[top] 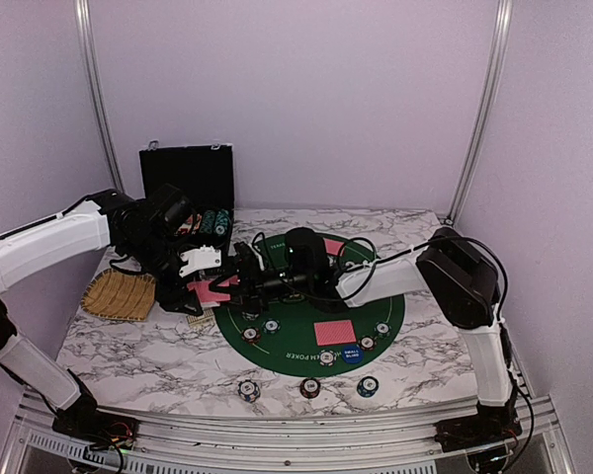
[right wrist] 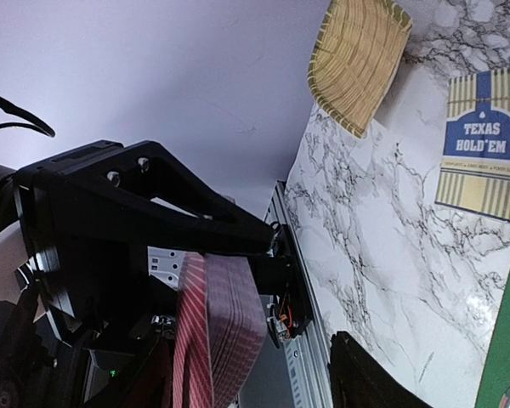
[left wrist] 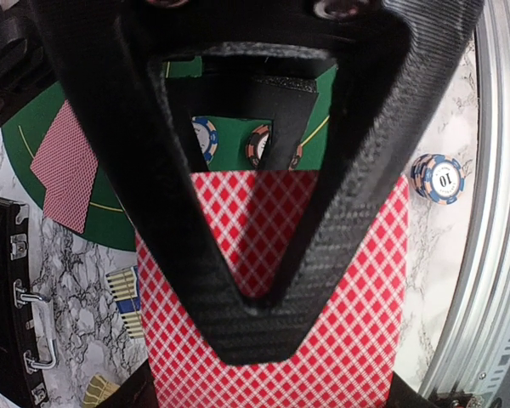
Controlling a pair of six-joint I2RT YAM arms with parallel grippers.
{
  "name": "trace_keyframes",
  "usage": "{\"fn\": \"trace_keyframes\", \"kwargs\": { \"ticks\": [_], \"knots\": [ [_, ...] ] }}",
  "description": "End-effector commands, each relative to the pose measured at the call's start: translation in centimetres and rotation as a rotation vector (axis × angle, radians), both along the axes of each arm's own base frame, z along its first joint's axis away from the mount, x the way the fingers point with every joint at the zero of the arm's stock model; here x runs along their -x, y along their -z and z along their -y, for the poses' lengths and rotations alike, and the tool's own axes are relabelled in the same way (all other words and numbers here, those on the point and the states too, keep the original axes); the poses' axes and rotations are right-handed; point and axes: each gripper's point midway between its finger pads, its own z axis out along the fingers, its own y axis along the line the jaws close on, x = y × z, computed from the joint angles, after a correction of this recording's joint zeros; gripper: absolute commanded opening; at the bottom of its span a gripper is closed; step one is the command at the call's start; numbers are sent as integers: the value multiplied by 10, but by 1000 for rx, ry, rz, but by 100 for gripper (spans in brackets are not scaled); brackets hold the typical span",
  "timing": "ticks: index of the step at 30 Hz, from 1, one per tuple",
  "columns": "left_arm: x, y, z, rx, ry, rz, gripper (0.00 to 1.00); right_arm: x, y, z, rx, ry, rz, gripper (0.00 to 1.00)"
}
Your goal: Distribute texas hold em gaming equipment
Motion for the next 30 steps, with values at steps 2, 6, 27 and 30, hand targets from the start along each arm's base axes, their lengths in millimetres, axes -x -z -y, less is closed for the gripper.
{"fn": "trace_keyframes", "kwargs": {
  "ticks": [2, 6, 27, 30],
  "knots": [
    [-1, -13, 5, 35, 6, 11, 16, 3, -22, -8, -43, -18, 32, 59],
    [-1, -12, 4, 31, 6, 10, 16, 2, -18, -2, -24, -12, 34, 52],
    [-1, -10, 5, 32, 5, 4, 16, 1, -43, 30, -73, 32, 25, 17],
    [-1, -10, 5, 31, 5, 4, 16, -1, -42, 35, -63, 37, 27, 12]
  ]
}}
